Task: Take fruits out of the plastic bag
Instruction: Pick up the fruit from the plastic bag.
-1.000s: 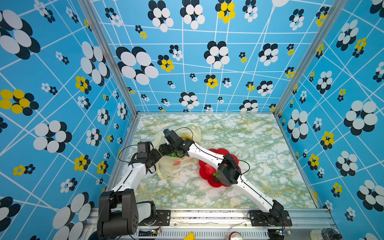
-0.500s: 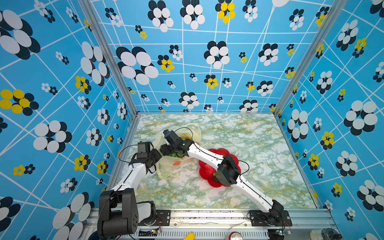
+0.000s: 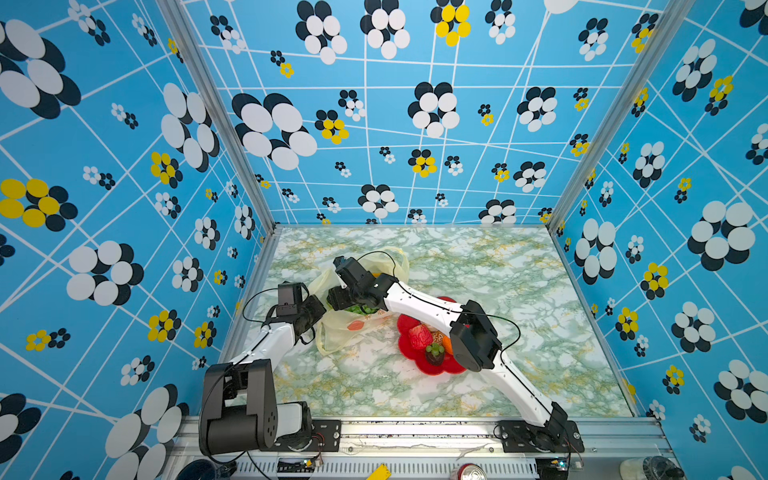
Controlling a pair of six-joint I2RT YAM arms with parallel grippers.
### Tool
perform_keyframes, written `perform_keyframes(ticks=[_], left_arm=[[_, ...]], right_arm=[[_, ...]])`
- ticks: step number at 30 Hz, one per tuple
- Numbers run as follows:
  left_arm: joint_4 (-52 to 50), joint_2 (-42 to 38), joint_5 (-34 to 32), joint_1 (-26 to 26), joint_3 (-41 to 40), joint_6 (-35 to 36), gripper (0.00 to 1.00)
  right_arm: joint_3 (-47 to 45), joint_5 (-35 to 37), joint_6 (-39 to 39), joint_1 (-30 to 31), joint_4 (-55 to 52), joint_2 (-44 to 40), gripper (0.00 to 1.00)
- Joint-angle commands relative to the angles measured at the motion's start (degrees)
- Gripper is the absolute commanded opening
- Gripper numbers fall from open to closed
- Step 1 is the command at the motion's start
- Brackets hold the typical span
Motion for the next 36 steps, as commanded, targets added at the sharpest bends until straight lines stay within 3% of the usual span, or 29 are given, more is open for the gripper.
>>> perform_keyframes(ticks=[1,22,31,36], left_arm=[[2.2,1.1,0.6,-0.4,-1.2,-0.6,0.0],[6.4,-0.8,0.3,-1.0,-4.0,2.0,0.0],[8.4,-1.9,-0.9,-2.6,-5.4,3.0,0.0],[8.6,-2.3,-1.2,-3.1,-5.8,3.3,0.0]], right_arm=[[-5.5,0.7,1.1,0.1,4.8,-5.6,0.61],[-27.1,0.4,3.0,-0.4,9.8,-25.7,0.63],[-35.9,3.0,0.5,-1.8,1.3,-37.5,0.61],[-40.7,5.9,0.3,-4.1,-9.3,-45.0,0.62]])
